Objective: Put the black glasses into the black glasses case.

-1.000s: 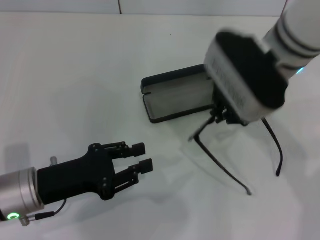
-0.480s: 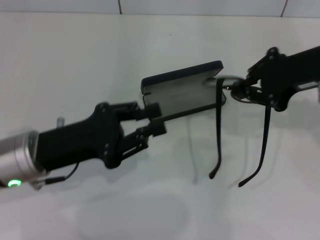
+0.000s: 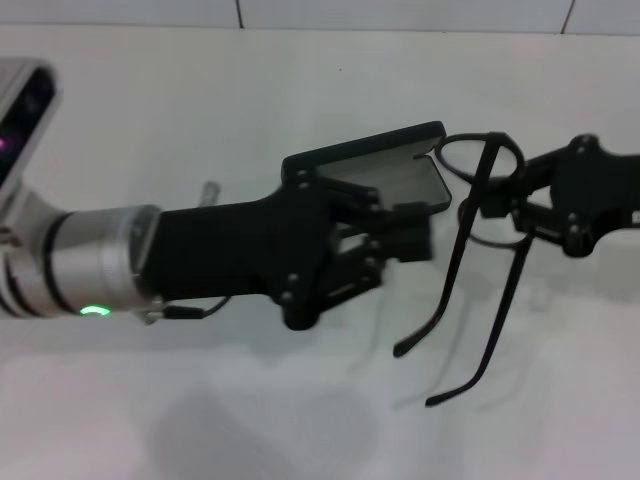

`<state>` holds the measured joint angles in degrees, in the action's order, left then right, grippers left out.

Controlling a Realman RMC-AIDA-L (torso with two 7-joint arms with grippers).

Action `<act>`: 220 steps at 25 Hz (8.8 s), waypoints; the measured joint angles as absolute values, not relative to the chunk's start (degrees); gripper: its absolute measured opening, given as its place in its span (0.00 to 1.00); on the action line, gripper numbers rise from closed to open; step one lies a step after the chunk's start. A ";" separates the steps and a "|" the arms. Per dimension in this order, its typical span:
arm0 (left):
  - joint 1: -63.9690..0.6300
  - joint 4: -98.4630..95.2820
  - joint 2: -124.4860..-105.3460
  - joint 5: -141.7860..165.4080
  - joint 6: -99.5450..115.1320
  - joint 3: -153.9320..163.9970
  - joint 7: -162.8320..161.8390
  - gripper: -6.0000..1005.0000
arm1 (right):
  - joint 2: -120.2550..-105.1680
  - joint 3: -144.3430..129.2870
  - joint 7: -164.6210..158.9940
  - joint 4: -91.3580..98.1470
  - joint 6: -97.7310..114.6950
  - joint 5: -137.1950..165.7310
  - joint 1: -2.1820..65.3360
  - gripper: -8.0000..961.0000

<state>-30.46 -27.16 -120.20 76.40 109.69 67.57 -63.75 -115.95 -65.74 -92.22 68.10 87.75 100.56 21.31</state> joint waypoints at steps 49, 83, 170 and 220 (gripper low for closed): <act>-28.99 -24.73 -120.51 59.61 95.73 85.81 -59.22 0.12 | -116.06 -67.34 -79.70 46.43 92.31 86.66 27.77 0.14; -28.61 -24.34 -120.07 58.56 99.99 86.02 -57.52 0.12 | -115.74 -66.69 -75.72 42.70 91.67 82.37 27.81 0.15; -30.10 -21.08 -120.59 28.92 99.25 106.95 -40.80 0.12 | -116.19 -74.17 -52.13 16.90 94.02 65.21 40.79 0.18; -20.80 -15.71 -115.22 29.17 107.31 98.28 -42.77 0.12 | -116.14 -104.50 -115.49 83.83 65.69 146.75 36.12 0.19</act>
